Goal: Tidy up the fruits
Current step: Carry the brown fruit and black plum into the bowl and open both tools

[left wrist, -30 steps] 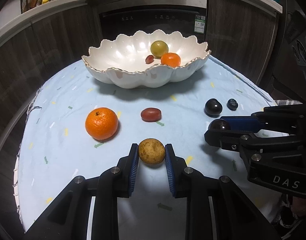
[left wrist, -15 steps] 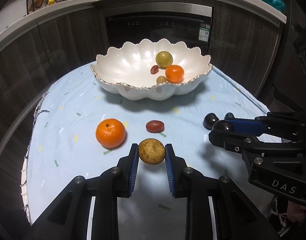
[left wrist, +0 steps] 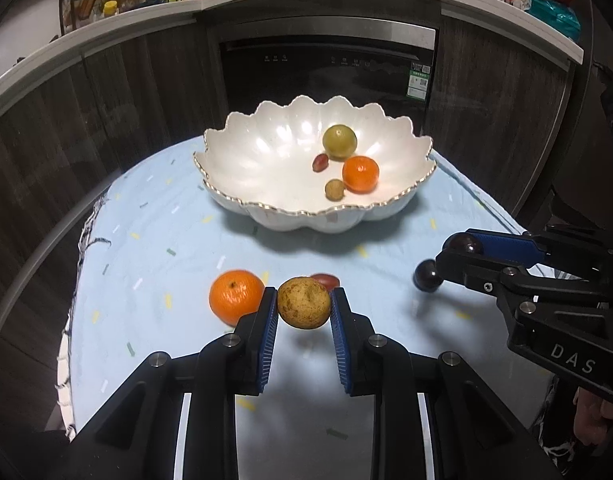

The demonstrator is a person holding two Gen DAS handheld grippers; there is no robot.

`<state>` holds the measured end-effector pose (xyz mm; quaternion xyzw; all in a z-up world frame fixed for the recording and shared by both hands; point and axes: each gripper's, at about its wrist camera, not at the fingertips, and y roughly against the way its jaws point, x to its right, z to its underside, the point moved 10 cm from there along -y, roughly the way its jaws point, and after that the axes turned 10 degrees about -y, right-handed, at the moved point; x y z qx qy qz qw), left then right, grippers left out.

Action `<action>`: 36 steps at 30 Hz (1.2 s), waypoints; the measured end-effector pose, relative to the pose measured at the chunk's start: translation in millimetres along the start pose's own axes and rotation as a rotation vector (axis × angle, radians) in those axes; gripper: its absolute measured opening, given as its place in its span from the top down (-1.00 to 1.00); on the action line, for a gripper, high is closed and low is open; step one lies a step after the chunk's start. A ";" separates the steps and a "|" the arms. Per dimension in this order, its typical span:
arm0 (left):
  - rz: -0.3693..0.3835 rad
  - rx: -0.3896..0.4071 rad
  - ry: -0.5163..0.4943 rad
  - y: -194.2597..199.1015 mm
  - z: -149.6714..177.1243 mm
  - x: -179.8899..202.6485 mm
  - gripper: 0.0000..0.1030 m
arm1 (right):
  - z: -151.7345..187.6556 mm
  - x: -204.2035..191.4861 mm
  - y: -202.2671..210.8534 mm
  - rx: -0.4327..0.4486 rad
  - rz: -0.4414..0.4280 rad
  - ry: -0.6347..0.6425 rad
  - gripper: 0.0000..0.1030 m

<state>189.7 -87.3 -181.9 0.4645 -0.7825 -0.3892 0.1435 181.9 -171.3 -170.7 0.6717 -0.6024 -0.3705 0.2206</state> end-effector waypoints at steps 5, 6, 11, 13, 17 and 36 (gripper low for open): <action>-0.001 0.010 0.001 1.2 -13.6 -4.9 0.48 | -13.4 1.3 3.9 0.023 0.009 0.000 0.47; -0.002 0.012 0.000 1.3 -16.2 -6.2 0.48 | -15.3 1.3 4.5 0.026 0.010 -0.001 0.47; -0.010 0.024 0.002 0.9 -30.5 -14.9 0.48 | -28.9 3.1 6.2 0.047 0.035 0.004 0.47; -0.012 0.027 0.007 0.4 -35.4 -18.3 0.48 | -34.5 4.3 6.6 0.053 0.039 0.001 0.47; -0.015 0.032 0.014 -1.3 -45.4 -25.0 0.48 | -47.6 6.2 7.6 0.070 0.046 -0.002 0.47; -0.025 0.048 0.006 -25.8 -89.9 -52.6 0.48 | -94.0 13.4 -7.0 0.091 0.103 -0.034 0.47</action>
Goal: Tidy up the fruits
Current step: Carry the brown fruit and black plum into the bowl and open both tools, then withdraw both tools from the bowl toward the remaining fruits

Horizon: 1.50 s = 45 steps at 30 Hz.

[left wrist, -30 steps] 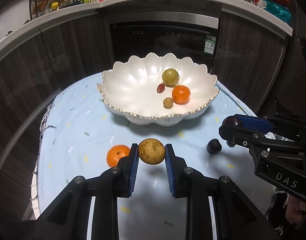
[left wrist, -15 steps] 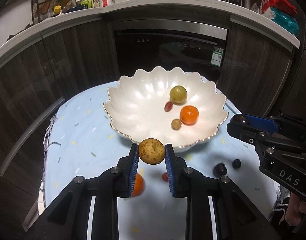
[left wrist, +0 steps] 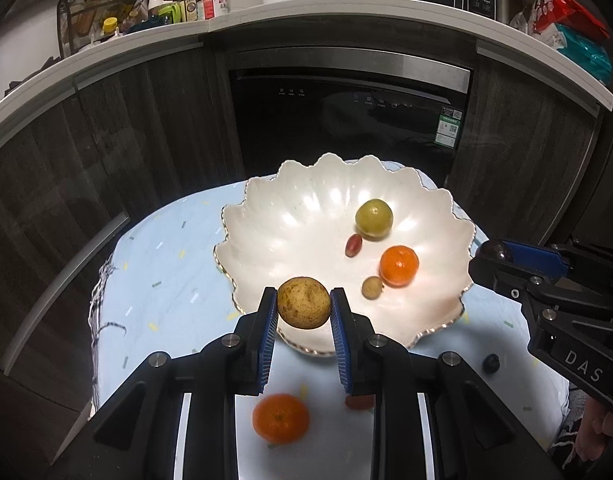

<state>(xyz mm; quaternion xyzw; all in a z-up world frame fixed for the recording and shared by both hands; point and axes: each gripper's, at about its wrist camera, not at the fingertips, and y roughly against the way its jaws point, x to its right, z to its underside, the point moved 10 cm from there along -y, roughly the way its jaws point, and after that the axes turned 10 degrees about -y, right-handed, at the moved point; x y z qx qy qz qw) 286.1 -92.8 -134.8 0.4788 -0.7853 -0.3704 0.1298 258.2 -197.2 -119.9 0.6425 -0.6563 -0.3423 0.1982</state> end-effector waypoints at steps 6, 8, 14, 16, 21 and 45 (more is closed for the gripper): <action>0.014 -0.008 -0.010 -14.4 -7.4 -5.1 0.48 | -6.0 -0.5 -10.1 -0.015 0.007 -0.017 0.47; 0.016 -0.010 -0.014 -19.1 -9.7 -7.0 0.48 | -7.5 -1.4 -13.7 -0.020 0.008 -0.017 0.47; 0.040 -0.026 -0.006 -35.5 -12.6 -12.3 0.48 | -5.0 -2.5 -30.2 -0.053 0.019 -0.025 0.47; 0.046 -0.032 -0.010 -40.4 -12.6 -12.3 0.48 | -3.7 -3.2 -35.2 -0.063 0.018 -0.027 0.46; 0.061 -0.044 -0.031 -53.5 -13.8 -10.7 0.48 | -1.2 -6.6 -46.7 -0.086 0.011 -0.029 0.46; 0.056 -0.047 -0.019 -65.9 -14.7 -28.6 -0.35 | 14.0 -2.3 -71.5 -0.157 0.047 -0.050 -0.10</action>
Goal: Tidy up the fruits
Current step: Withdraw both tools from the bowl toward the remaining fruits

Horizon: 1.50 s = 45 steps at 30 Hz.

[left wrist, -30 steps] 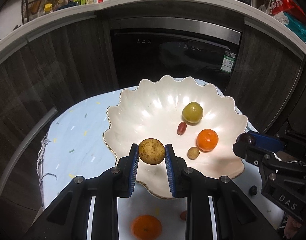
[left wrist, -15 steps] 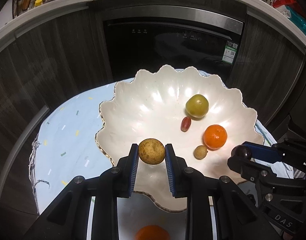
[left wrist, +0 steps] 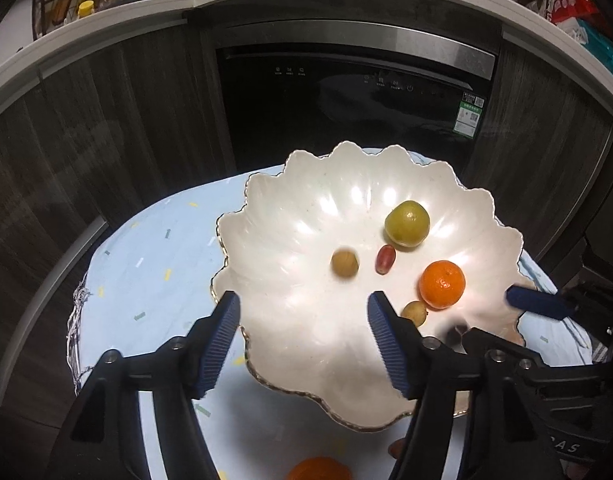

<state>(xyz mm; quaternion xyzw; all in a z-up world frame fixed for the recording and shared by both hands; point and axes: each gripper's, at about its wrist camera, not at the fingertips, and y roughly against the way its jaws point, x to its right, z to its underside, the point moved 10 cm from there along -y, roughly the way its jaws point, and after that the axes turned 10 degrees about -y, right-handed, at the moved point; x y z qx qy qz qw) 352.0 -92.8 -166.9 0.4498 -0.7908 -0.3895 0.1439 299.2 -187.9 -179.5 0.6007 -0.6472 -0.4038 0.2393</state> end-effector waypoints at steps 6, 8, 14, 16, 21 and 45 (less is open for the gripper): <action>-0.045 0.012 0.014 10.1 -0.1 -8.3 -0.61 | -8.1 4.0 11.7 0.045 0.033 -0.004 -0.35; -0.057 0.015 0.018 13.9 -0.3 -10.2 -0.64 | -9.0 3.3 14.6 0.051 0.034 -0.004 -0.35; -0.080 0.016 0.032 26.7 1.6 -13.7 -0.71 | -9.0 2.0 25.2 0.070 0.041 -0.001 -0.35; -0.080 0.020 0.034 31.9 1.7 -13.7 -0.71 | -10.0 2.1 30.3 0.079 0.044 -0.002 -0.35; -0.086 0.037 0.032 47.7 0.9 -11.0 -0.71 | -12.3 2.0 44.9 0.107 0.045 0.001 -0.35; -0.060 0.076 0.017 93.9 1.0 36.1 -0.71 | -6.7 44.1 105.3 0.210 0.114 -0.057 -0.35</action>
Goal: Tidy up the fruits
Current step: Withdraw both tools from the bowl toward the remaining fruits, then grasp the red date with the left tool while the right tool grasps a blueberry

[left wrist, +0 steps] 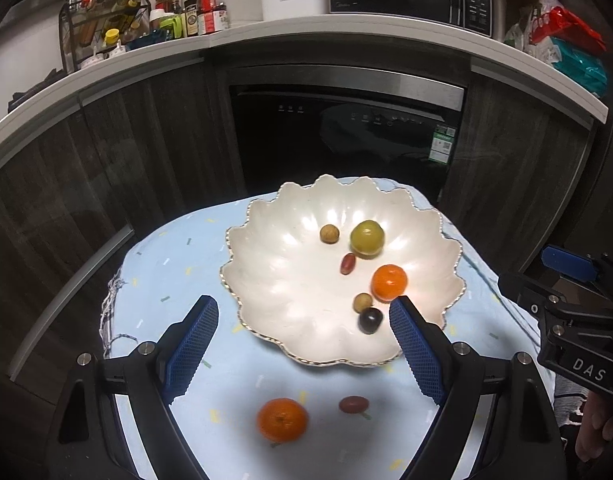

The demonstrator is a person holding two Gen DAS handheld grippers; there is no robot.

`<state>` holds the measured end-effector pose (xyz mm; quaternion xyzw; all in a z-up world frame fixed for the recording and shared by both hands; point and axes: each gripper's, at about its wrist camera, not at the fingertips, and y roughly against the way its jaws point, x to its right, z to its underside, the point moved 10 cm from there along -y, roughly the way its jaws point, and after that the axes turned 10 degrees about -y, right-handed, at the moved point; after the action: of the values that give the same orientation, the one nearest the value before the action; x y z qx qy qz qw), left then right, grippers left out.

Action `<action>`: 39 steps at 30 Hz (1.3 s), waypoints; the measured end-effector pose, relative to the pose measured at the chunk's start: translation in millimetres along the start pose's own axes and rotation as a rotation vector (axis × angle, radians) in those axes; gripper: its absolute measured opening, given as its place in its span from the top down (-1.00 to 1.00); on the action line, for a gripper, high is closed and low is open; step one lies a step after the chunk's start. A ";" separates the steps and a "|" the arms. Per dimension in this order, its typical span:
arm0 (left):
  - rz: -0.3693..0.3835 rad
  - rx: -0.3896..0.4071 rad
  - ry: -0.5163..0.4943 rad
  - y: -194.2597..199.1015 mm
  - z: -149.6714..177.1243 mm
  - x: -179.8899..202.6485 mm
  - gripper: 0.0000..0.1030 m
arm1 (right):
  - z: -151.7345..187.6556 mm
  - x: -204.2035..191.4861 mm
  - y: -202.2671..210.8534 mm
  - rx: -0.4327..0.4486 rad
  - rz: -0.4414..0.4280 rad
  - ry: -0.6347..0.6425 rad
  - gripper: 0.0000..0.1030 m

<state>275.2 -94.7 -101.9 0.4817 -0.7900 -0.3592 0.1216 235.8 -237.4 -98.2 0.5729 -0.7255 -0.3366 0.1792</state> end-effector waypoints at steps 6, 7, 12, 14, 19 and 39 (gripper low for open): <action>0.020 0.008 -0.003 2.1 -0.9 15.5 -0.71 | 1.1 18.5 4.7 0.002 0.024 -0.022 -0.35; 0.023 0.008 -0.006 1.9 0.0 18.2 -0.71 | 1.9 21.6 5.3 0.003 0.029 -0.025 -0.35; 0.030 0.001 -0.018 -0.3 5.6 26.8 -0.70 | 7.2 29.1 7.5 0.000 0.035 -0.033 -0.35; 0.032 0.000 -0.027 -0.9 8.4 29.1 -0.70 | 10.3 30.0 7.6 -0.002 0.035 -0.034 -0.35; 0.031 -0.002 -0.032 -1.8 15.4 31.4 -0.69 | 18.2 31.7 4.7 -0.011 0.036 -0.032 -0.35; 0.060 -0.045 -0.021 -26.3 61.3 48.1 -0.51 | 53.3 38.4 -11.6 -0.013 0.044 -0.026 -0.35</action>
<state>235.5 -115.2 -171.0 0.4512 -0.7970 -0.3781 0.1351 198.9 -260.2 -148.8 0.5513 -0.7380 -0.3446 0.1809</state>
